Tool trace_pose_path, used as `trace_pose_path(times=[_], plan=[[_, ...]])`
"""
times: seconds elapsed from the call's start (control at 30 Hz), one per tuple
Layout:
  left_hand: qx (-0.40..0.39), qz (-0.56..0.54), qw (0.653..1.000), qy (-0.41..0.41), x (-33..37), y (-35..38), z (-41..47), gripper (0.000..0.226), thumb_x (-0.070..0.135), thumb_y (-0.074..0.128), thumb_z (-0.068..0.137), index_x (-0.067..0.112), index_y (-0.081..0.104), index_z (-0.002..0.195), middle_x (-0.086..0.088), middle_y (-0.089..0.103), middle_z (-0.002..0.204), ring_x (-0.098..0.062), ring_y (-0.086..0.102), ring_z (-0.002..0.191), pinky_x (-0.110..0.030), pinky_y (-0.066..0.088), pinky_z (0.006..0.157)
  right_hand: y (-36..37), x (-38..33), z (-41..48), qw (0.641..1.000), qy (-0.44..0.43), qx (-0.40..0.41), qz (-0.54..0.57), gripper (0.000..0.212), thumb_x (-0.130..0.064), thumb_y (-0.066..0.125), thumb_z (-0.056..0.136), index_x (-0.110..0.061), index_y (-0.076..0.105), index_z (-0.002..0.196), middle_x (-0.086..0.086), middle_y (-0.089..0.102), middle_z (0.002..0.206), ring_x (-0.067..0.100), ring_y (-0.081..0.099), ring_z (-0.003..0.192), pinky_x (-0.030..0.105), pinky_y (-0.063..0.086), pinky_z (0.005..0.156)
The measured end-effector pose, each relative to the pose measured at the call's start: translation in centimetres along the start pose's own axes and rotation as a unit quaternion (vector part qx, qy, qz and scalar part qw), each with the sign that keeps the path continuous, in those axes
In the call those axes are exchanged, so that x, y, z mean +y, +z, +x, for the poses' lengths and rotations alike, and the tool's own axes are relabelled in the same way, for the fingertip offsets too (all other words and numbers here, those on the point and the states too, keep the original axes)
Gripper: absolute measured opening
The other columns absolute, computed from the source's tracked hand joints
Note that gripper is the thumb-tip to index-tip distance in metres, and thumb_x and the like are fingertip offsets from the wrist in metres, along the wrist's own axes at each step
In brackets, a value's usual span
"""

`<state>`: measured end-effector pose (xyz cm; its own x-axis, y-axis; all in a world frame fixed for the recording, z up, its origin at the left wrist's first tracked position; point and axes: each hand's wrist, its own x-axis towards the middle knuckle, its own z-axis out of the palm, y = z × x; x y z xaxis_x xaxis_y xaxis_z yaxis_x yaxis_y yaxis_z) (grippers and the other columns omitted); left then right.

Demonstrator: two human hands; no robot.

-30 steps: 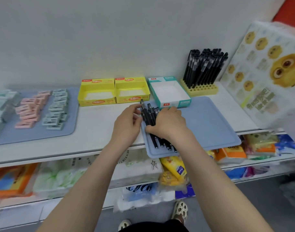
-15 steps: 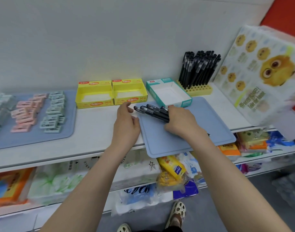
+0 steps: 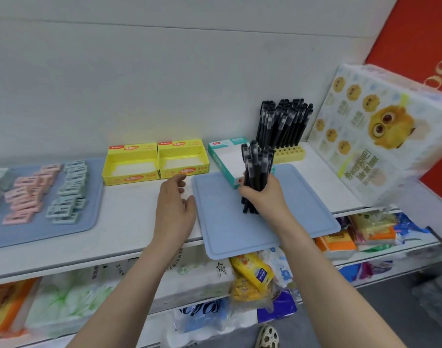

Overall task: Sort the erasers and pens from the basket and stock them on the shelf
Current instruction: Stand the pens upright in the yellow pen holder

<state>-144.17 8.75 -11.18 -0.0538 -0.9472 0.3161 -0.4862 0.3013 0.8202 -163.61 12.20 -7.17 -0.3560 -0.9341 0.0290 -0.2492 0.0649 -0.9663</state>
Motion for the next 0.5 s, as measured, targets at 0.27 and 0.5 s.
trace_pose_path(times=[0.27,0.5], plan=[[-0.092,-0.144,0.985,-0.027,6.8,2.6,1.4,0.054,0.041,0.073,0.081,0.02,0.056,0.127,0.009,0.059,0.121,-0.002,0.057,0.11,-0.018,0.044,0.094,0.2,-0.5,0.9,0.98,-0.102,-0.035,-0.167,0.032,-0.013,0.068,0.08,-0.018,0.053,0.108,0.0,0.066,0.097,0.018,0.063,0.088,0.037,0.052,0.069],[0.045,-0.425,0.886,-0.179,10.9,6.3,3.3,0.003,0.011,0.067,0.087,0.01,0.069,0.089,-0.001,0.072,0.083,-0.014,0.069,0.08,-0.029,0.052,0.073,-2.0,-2.6,1.6,0.922,-0.236,-0.146,-0.269,0.052,-0.019,0.072,0.078,-0.016,0.045,0.123,0.0,0.053,0.112,0.016,0.053,0.106,0.028,0.045,0.078]])
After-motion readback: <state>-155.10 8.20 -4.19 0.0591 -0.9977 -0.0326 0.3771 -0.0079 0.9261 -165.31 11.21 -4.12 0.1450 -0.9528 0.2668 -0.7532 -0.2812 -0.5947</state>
